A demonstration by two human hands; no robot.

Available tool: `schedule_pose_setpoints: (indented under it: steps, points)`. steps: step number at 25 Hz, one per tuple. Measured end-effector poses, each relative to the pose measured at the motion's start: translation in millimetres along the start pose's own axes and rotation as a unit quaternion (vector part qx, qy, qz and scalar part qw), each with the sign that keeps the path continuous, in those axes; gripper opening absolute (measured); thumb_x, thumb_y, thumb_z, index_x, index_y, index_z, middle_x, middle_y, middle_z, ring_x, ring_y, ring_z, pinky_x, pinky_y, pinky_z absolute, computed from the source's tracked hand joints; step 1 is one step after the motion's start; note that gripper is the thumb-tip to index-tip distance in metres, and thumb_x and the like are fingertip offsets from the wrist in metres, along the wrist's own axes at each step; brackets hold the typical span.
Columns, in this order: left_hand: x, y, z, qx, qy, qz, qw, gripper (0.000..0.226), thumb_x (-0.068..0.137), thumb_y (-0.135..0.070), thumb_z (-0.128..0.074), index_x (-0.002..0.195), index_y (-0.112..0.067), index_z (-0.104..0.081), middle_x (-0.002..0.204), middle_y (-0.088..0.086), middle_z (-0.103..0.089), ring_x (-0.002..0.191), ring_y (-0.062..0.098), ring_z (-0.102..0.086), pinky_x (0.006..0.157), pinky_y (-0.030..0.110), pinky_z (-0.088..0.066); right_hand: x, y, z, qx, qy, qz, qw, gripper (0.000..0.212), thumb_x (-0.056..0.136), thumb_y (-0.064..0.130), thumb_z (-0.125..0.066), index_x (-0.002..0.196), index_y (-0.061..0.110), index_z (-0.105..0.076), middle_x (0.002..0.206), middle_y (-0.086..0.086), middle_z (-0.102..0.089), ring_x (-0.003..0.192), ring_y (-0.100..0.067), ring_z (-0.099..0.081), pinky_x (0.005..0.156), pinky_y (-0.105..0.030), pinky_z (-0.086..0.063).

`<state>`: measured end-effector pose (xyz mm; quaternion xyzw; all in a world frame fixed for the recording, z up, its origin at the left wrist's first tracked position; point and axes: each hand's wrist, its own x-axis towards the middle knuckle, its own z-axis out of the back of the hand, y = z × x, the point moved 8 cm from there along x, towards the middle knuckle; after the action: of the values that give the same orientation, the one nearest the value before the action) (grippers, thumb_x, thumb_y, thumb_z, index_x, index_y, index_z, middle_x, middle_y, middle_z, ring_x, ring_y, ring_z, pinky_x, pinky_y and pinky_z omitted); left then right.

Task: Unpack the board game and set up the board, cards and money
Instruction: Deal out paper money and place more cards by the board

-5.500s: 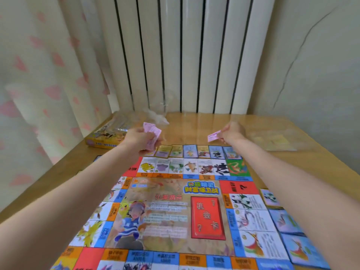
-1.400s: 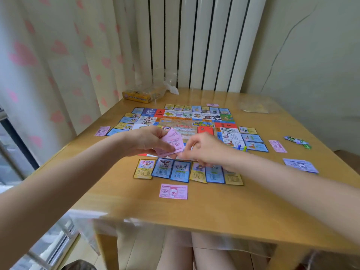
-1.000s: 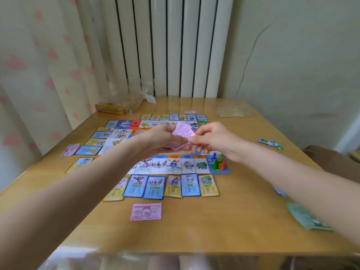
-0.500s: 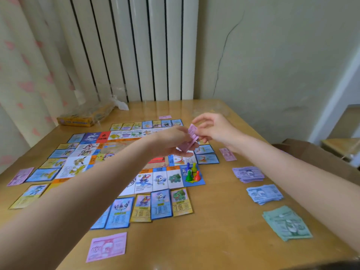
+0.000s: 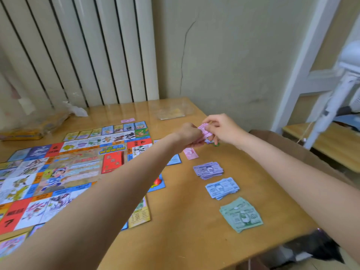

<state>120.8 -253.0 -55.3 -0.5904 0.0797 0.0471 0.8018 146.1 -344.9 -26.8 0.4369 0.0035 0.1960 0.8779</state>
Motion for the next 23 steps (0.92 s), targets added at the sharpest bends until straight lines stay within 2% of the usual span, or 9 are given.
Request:
schedule_pose_setpoints:
  steps: [1,4,6,9,13,17,18,20,23]
  points:
    - [2,-5,-3,0.045,-0.013,-0.021,0.999,0.006,0.093,-0.002,-0.046,0.089,-0.006,-0.047,0.081,0.008,-0.054,0.06,0.012,-0.052,0.059,0.018,-0.05,-1,-11,3,0.055,-0.003,-0.03,0.998,0.018,0.094,-0.002,-0.044,0.104,-0.001,-0.058,0.063,-0.009,-0.051,0.029,-0.002,-0.047,0.033,-0.015,-0.038]
    - [6,-17,-18,0.298,-0.002,-0.097,0.95,0.037,0.087,-0.01,-0.061,0.121,-0.007,-0.05,0.083,0.01,-0.064,0.062,0.016,-0.06,0.049,0.015,-0.04,-7,-35,10,0.143,-0.004,-0.089,0.986,0.019,0.093,-0.006,-0.042,0.104,0.001,-0.055,0.068,-0.011,-0.052,0.036,-0.007,-0.05,0.037,-0.016,-0.042]
    - [6,-25,-23,0.401,-0.015,-0.137,0.905,0.031,0.085,-0.01,-0.061,0.116,-0.004,-0.058,0.093,0.014,-0.071,0.068,0.02,-0.064,0.047,0.015,-0.037,-9,-44,12,0.162,0.005,-0.104,0.981,0.02,0.092,-0.008,-0.042,0.104,0.001,-0.055,0.069,-0.012,-0.053,0.044,-0.014,-0.05,0.039,-0.015,-0.044]
    - [7,-30,-30,0.448,-0.05,-0.155,0.879,0.024,0.085,-0.016,-0.062,0.104,-0.002,-0.064,0.094,0.014,-0.071,0.075,0.021,-0.06,0.059,0.022,-0.039,-5,-54,18,0.146,0.009,-0.107,0.983,0.016,0.091,-0.005,-0.047,0.1,0.001,-0.058,0.069,-0.012,-0.055,0.045,-0.015,-0.048,0.038,-0.015,-0.042]
    - [18,-12,-46,0.491,-0.022,-0.136,0.86,0.046,0.084,-0.032,-0.066,0.117,-0.002,-0.058,0.113,0.014,-0.065,0.104,0.03,-0.059,0.086,0.035,-0.045,1,-82,28,0.07,-0.015,-0.126,0.989,0.018,0.088,-0.008,-0.05,0.101,-0.007,-0.061,0.044,-0.004,-0.054,0.025,-0.002,-0.039,0.034,-0.012,-0.035]
    - [25,-1,-30,0.493,-0.011,-0.092,0.865,0.036,0.087,-0.033,-0.06,0.107,-0.003,-0.065,0.107,0.014,-0.067,0.093,0.027,-0.06,0.078,0.03,-0.046,3,-104,21,-0.073,-0.022,-0.136,0.988,0.016,0.089,0.002,-0.054,0.101,0.003,-0.066,0.054,-0.005,-0.056,0.027,0.0,-0.044,0.041,-0.015,-0.039]
    - [24,3,-27,0.5,0.013,-0.065,0.864,0.038,0.087,-0.035,-0.06,0.104,-0.003,-0.067,0.101,0.012,-0.067,0.087,0.024,-0.058,0.073,0.028,-0.044,3,-102,20,-0.107,-0.026,-0.121,0.987,0.016,0.09,0.005,-0.054,0.1,0.006,-0.067,0.06,-0.007,-0.059,0.034,0.001,-0.051,0.046,-0.019,-0.041]
    - [15,15,-28,0.519,0.084,-0.017,0.85,0.044,0.085,-0.044,-0.061,0.104,-0.005,-0.068,0.09,0.006,-0.062,0.08,0.019,-0.054,0.065,0.024,-0.04,4,-95,18,-0.205,-0.023,-0.088,0.974,0.018,0.089,0.009,-0.055,0.101,0.013,-0.069,0.089,-0.011,-0.065,0.074,-0.011,-0.067,0.062,-0.023,-0.043]
    - [6,24,-34,0.553,0.118,-0.009,0.825,0.046,0.081,-0.048,-0.064,0.101,-0.007,-0.067,0.092,0.003,-0.057,0.081,0.019,-0.049,0.057,0.021,-0.034,2,-89,19,-0.31,-0.014,-0.086,0.947,0.016,0.089,0.014,-0.057,0.1,0.017,-0.067,0.118,-0.01,-0.052,0.104,-0.031,-0.057,0.079,-0.03,-0.042]
